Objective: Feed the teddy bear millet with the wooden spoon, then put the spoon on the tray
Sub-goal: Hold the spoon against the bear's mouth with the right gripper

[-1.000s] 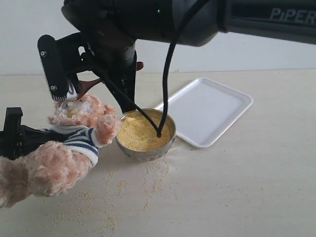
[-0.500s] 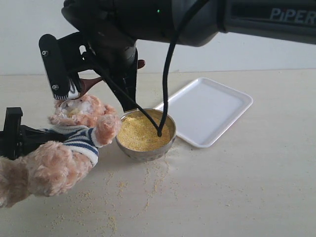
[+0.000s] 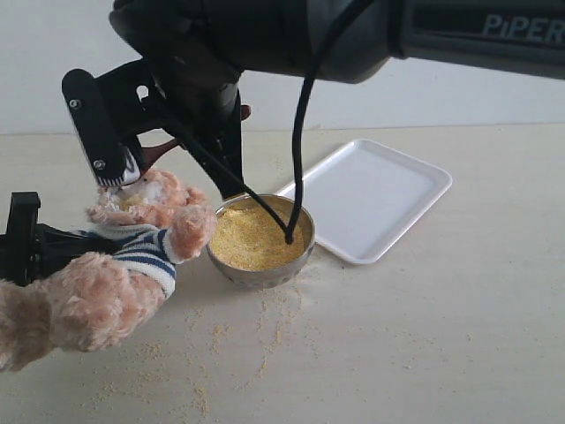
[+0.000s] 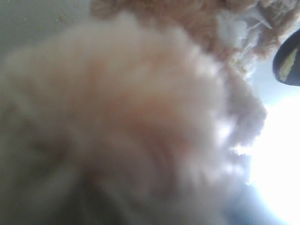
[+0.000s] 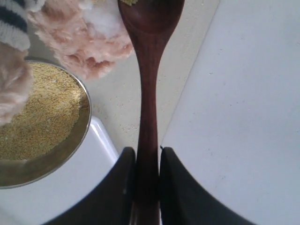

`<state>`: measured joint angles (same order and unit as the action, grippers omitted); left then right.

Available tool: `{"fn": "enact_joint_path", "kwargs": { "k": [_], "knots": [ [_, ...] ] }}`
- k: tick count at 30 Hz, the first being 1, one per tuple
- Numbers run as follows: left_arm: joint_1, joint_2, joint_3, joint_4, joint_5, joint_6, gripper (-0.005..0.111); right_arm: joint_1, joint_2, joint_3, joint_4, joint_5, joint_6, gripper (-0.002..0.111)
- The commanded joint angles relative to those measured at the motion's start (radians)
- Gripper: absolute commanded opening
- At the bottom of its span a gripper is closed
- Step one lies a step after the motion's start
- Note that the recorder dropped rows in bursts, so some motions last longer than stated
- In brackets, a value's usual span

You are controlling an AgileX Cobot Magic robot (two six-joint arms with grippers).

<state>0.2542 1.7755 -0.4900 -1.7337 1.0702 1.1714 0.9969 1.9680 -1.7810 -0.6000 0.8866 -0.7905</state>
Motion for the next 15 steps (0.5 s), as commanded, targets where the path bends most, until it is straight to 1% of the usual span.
{"fn": "enact_joint_path", "kwargs": {
  "k": [1,7,15],
  "knots": [
    [0.001,0.002,-0.005,-0.011,0.033,0.002,0.005,0.0,-0.001,-0.007,-0.016,-0.015,-0.021,0.0],
    [0.001,0.002,-0.005,-0.011,0.033,0.002,0.005,0.0,-0.001,-0.007,-0.073,-0.037,-0.03,0.0],
    [0.001,0.002,-0.005,-0.011,0.033,0.002,0.005,0.0,-0.001,-0.007,-0.101,-0.042,-0.03,0.0]
  ]
}}
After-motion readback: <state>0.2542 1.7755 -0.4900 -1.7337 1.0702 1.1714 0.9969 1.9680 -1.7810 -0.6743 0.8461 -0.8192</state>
